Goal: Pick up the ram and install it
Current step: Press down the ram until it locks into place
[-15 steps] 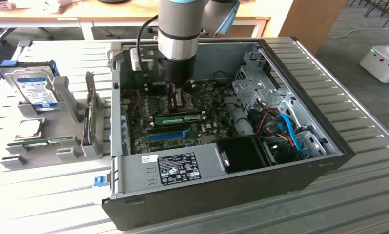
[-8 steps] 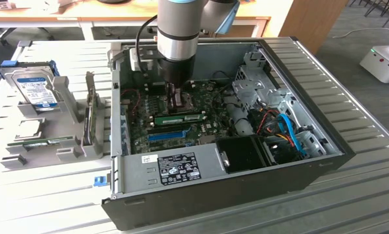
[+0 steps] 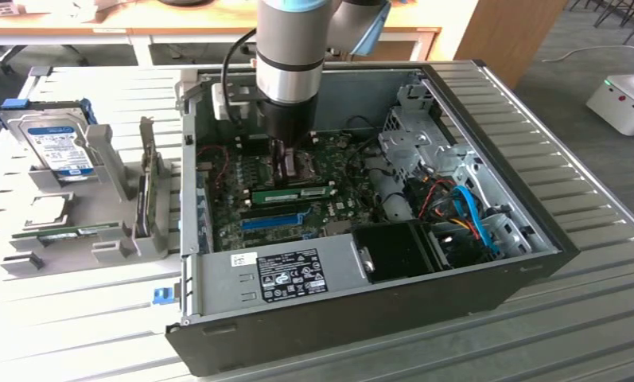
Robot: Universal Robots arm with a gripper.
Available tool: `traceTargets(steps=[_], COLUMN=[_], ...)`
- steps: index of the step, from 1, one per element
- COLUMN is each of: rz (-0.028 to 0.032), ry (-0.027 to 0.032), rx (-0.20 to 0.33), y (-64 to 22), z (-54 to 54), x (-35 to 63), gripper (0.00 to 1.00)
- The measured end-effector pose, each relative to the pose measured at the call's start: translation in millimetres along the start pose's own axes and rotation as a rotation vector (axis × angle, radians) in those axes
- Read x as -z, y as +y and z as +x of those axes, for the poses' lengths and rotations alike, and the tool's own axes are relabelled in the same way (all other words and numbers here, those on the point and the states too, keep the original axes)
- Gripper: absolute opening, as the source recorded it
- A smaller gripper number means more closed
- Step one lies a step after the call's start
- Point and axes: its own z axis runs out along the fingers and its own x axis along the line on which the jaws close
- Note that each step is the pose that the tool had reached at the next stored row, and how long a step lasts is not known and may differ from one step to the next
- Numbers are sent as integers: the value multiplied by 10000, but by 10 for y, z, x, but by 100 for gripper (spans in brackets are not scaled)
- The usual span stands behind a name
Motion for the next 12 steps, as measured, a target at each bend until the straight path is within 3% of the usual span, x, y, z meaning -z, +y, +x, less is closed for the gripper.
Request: traceTargets(steps=[12], rz=[-1], ry=[5], rx=[-1], y=[-1], z=[1], x=[-62], gripper=[11])
